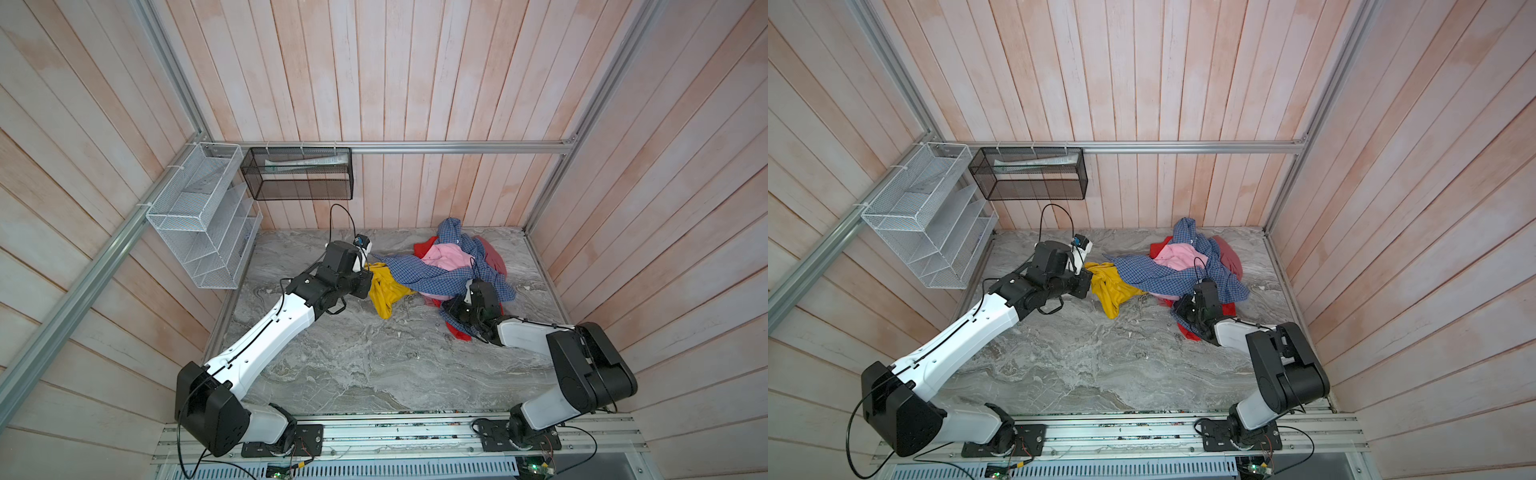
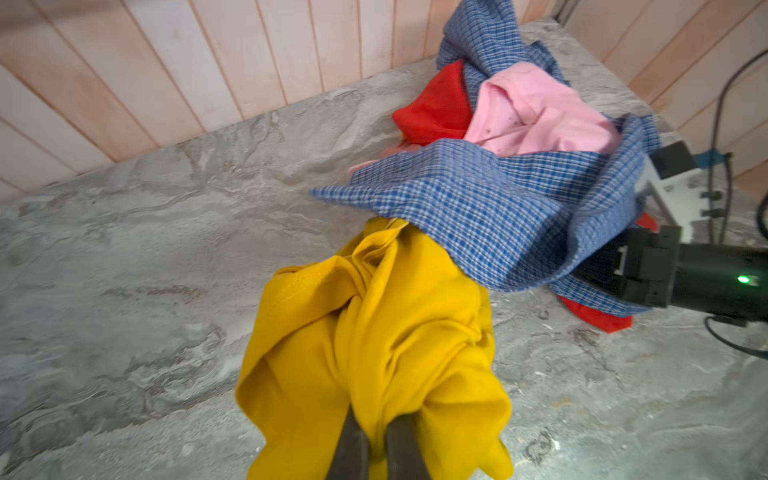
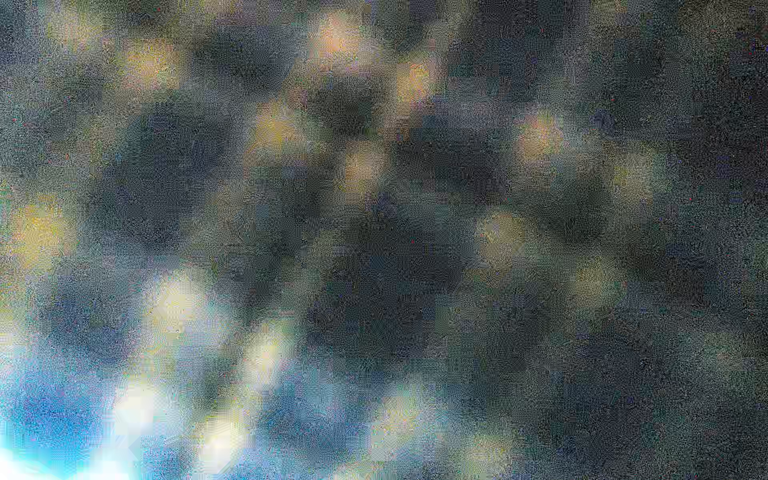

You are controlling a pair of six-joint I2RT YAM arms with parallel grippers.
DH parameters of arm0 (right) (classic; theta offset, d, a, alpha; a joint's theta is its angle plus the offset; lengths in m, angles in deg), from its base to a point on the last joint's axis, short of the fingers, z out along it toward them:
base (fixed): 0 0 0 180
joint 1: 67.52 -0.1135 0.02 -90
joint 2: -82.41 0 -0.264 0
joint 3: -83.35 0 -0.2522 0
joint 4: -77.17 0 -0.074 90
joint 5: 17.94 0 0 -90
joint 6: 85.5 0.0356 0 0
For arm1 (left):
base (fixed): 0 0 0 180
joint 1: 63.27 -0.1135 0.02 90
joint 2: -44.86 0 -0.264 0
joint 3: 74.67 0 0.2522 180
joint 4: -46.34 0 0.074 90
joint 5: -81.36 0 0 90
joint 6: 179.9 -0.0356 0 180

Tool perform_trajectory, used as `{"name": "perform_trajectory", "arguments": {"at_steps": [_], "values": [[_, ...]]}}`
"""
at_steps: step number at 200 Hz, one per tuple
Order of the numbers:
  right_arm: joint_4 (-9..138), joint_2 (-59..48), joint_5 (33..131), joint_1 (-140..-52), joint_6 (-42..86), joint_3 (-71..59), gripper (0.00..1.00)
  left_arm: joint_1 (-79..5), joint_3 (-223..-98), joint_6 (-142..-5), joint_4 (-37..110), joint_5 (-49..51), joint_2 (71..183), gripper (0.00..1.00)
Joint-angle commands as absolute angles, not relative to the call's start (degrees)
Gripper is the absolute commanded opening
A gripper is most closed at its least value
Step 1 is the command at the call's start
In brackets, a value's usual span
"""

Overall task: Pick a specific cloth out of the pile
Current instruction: 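Grasp the yellow T-shirt with the left gripper while the right holds the plaid shirt down, then lift the yellow T-shirt with the left gripper, pulling it away from the pile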

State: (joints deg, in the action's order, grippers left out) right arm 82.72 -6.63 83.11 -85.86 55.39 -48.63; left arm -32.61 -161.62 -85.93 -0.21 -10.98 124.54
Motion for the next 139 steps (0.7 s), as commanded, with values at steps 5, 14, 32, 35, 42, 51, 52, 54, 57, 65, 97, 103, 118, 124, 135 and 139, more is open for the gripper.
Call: {"name": "perform_trajectory", "arguments": {"at_steps": [5, 14, 32, 35, 42, 51, 52, 54, 57, 65, 97, 103, 118, 124, 135, 139], "values": [[82.2, -7.3, 79.3, -85.3, 56.5, -49.9, 0.17, -34.3, -166.1, -87.3, 1.2, -17.2, 120.7, 0.00], [82.2, -7.4, 79.3, -85.4, 56.6, -49.9, 0.17, -34.7, -167.0, -87.2, 1.5, -18.5, 120.4, 0.00], [82.3, -7.5, 79.2, -85.3, 56.8, -50.1, 0.17, -35.8, -168.6, -86.8, 1.4, -20.8, 120.4, 0.00], [82.3, -7.5, 79.1, -85.3, 56.9, -50.1, 0.17, -35.9, -168.9, -86.7, 1.5, -21.2, 120.5, 0.00], [82.3, -7.5, 79.1, -85.2, 56.9, -50.2, 0.17, -36.5, -169.4, -86.5, 1.5, -21.9, 120.5, 0.00], [82.2, -7.4, 78.9, -85.3, 57.0, -50.3, 0.17, -37.2, -169.8, -86.3, 1.5, -23.1, 120.6, 0.00], [82.2, -7.4, 78.9, -85.3, 57.1, -50.4, 0.17, -37.3, -169.8, -86.2, 1.5, -23.3, 120.6, 0.00], [82.2, -7.4, 78.9, -85.2, 57.1, -50.4, 0.17, -37.5, -170.0, -86.2, 1.5, -23.5, 120.6, 0.00], [82.2, -7.4, 78.8, -85.2, 57.1, -50.4, 0.17, -37.7, -170.1, -86.1, 1.5, -23.7, 120.7, 0.00], [82.2, -7.4, 78.8, -85.1, 57.1, -50.5, 0.17, -38.5, -170.6, -86.0, 1.6, -24.5, 120.8, 0.00], [82.5, -7.5, 79.1, -85.0, 57.1, -50.6, 0.17, -41.1, -172.5, -87.2, 2.5, -26.0, 121.0, 0.00], [82.4, -7.6, 79.2, -85.1, 57.0, -50.4, 0.17, -41.4, -173.0, -87.7, 2.8, -26.4, 121.1, 0.00], [82.6, -7.8, 79.4, -85.1, 56.7, -50.2, 0.19, -41.7, -174.3, -88.8, 3.7, -28.4, 121.2, 0.00], [82.6, -7.9, 79.5, -85.1, 56.6, -50.2, 0.19, -42.0, -175.0, -89.1, 4.1, -29.3, 121.2, 0.00], [82.6, -8.0, 79.7, -85.1, 56.6, -50.0, 0.20, -42.5, -176.2, -89.3, 4.6, -30.8, 121.2, 0.00], [82.6, -8.0, 79.7, -85.1, 56.6, -50.0, 0.20, -42.9, -176.5, -89.3, 4.9, -31.2, 121.2, 0.00]]}}
